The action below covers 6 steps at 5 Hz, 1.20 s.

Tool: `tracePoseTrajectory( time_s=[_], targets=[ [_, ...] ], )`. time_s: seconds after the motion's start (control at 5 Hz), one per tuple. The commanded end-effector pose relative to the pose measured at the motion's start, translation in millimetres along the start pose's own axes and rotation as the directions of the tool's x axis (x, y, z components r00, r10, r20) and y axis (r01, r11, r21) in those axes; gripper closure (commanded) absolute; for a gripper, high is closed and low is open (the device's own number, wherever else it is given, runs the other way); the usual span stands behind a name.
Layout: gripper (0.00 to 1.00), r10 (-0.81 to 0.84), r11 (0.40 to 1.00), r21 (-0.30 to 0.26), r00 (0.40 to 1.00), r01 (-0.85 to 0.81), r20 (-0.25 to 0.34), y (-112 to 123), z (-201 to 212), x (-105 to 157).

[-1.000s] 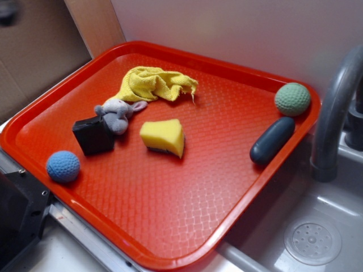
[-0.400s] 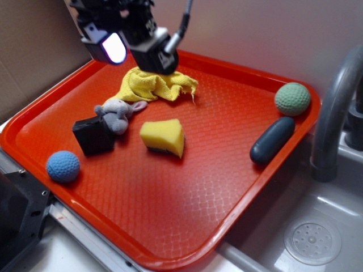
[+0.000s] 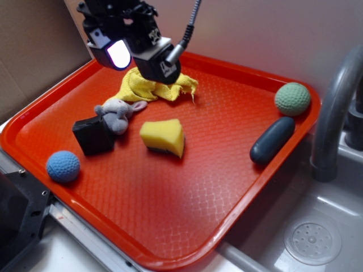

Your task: Grab the plastic pickle.

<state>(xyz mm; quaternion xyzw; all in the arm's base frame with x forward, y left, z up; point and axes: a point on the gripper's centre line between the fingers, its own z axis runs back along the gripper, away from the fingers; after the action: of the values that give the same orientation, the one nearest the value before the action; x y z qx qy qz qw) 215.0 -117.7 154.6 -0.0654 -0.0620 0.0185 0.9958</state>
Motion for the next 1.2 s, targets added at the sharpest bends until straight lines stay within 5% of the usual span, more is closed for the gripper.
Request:
tracePoseTrajectory(
  time_s=[0.0, 0.2, 0.4, 0.8, 1.0],
  targets=[
    [0.0, 0.026, 0.999, 0.021, 0.996, -0.028, 0.09, -44, -24, 33],
    [0.0, -0.009, 1.0, 0.011, 0.993, 0.007, 0.116, -68, -54, 46],
    [0.0, -0.032, 0.999, -0.024, 0.997, 0.034, 0.07, -74, -74, 56],
    [0.0, -0.042, 0.993, 0.108, 0.998, 0.038, 0.036, -88, -113, 70],
    [0.0, -0.044, 0.993, 0.112, 0.999, 0.044, -0.002, -82, -121, 72]
  ],
)
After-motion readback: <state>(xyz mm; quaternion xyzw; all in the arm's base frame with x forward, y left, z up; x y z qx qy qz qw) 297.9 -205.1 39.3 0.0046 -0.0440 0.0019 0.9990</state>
